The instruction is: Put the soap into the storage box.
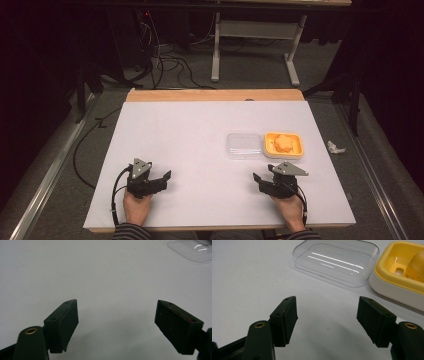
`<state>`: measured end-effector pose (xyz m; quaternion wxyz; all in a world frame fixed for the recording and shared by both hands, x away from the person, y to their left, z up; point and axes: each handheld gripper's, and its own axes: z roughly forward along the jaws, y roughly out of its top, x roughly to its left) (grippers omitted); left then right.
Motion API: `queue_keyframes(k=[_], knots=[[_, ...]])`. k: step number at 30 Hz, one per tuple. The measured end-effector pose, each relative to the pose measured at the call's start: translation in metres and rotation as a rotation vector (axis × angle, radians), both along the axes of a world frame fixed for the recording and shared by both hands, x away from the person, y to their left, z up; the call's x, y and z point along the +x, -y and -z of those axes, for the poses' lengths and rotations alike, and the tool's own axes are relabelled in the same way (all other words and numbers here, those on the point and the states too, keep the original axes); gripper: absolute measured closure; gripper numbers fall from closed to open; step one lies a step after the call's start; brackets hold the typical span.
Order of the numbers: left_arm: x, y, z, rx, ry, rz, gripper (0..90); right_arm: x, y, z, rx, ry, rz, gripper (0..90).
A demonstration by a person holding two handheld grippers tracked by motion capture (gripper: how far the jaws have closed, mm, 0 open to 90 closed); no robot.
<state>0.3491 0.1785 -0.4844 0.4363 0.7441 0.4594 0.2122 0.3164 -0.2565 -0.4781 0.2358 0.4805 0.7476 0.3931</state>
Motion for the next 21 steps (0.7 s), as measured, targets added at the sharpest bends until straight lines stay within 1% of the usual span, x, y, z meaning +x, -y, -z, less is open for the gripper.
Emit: queue_keyframes(k=[4,7,13,21], knots=[[-0.0005,-0.0014,0.0,-0.016,0.004,-0.006,19.6,0.0,-0.0003,0.0007,0.0,0.01,-0.001,32.8],[-0.0011,-0.0015,-0.0001,-0.015,0.008,-0.007,19.8,-0.0001,0.0005,0.0007,0.005,0.004,0.001,32.5],[-0.0015,-0.0018,-0.0002,-0.018,0.01,-0.008,20.1,-0.0001,0.0034,0.0008,0.036,0.003,-0.002,32.2],[-0.0022,-0.0021,-0.0003,-0.02,0.013,-0.014,20.2,0.0011,0.005,0.001,0.055,-0.007,-0.005,32.0]])
